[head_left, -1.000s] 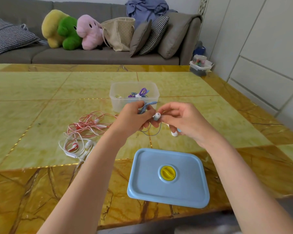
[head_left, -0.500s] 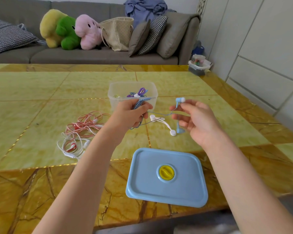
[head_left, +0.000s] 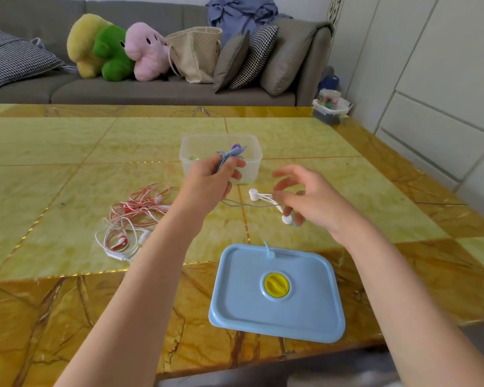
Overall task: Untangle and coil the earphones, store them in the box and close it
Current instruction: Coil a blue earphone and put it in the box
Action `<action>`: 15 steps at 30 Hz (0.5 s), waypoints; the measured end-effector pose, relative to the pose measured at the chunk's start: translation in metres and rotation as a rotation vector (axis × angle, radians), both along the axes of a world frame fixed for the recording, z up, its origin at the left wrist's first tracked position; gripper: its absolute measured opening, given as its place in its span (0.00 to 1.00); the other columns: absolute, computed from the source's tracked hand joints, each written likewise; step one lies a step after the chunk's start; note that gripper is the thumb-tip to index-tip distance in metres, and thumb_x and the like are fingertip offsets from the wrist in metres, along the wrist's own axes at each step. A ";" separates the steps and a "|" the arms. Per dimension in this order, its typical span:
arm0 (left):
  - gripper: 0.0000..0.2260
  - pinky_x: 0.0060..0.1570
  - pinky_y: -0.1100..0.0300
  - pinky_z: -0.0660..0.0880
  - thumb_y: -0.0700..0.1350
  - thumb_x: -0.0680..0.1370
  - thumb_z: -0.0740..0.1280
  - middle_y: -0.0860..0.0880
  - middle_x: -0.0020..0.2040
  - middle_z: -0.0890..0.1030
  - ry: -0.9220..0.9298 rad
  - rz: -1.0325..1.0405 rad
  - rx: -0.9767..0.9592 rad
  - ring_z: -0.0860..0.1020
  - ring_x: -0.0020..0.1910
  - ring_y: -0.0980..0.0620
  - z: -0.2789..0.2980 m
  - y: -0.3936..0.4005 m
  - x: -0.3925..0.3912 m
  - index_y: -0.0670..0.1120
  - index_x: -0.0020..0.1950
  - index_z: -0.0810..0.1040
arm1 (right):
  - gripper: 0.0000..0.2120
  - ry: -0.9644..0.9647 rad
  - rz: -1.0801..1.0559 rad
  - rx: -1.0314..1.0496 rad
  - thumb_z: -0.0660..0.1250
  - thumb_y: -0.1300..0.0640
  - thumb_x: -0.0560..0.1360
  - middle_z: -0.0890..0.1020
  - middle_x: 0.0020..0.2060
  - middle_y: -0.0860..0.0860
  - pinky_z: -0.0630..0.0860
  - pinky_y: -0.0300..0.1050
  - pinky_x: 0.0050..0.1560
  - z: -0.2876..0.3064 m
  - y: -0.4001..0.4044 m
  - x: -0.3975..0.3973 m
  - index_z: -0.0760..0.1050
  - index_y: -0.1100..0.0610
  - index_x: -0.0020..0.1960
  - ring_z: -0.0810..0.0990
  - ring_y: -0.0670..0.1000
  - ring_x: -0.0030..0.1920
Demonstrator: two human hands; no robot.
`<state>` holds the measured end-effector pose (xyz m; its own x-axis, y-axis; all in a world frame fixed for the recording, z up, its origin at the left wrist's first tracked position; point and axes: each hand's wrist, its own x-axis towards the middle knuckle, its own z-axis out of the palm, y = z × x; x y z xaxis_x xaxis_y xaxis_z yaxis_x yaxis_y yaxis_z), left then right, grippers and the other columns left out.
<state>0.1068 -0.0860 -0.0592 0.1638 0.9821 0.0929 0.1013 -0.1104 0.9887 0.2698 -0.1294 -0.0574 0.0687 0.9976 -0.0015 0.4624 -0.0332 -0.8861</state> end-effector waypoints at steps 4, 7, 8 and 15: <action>0.17 0.23 0.67 0.59 0.48 0.83 0.52 0.50 0.33 0.68 -0.391 -0.204 -0.188 0.62 0.23 0.58 0.009 -0.006 0.008 0.42 0.44 0.75 | 0.05 0.005 0.056 -0.071 0.66 0.57 0.76 0.81 0.40 0.50 0.76 0.41 0.34 -0.004 0.002 -0.002 0.77 0.57 0.50 0.78 0.49 0.40; 0.16 0.24 0.67 0.59 0.46 0.83 0.50 0.52 0.30 0.70 -0.554 -0.342 -0.231 0.62 0.23 0.58 0.013 -0.010 0.013 0.42 0.45 0.74 | 0.07 0.030 0.067 0.005 0.64 0.55 0.77 0.83 0.43 0.49 0.74 0.42 0.50 -0.006 0.004 -0.006 0.80 0.56 0.49 0.79 0.48 0.48; 0.15 0.25 0.67 0.60 0.46 0.83 0.50 0.53 0.30 0.71 -0.605 -0.378 -0.242 0.62 0.23 0.59 0.014 -0.011 0.014 0.42 0.46 0.74 | 0.09 0.132 0.107 0.022 0.61 0.56 0.79 0.83 0.46 0.51 0.72 0.43 0.57 -0.005 0.004 -0.009 0.80 0.56 0.49 0.79 0.49 0.52; 0.14 0.25 0.72 0.68 0.47 0.82 0.52 0.52 0.35 0.78 -1.035 -0.375 -0.325 0.69 0.23 0.61 0.013 -0.004 0.004 0.44 0.55 0.75 | 0.16 0.462 0.398 -0.186 0.55 0.56 0.81 0.66 0.25 0.50 0.72 0.41 0.38 -0.003 -0.006 -0.023 0.75 0.61 0.43 0.67 0.47 0.25</action>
<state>0.1111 -0.0898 -0.0466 0.4440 0.8899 0.1041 -0.7620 0.3139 0.5664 0.2468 -0.1350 -0.0605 -0.3568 0.9267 -0.1178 0.0421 -0.1101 -0.9930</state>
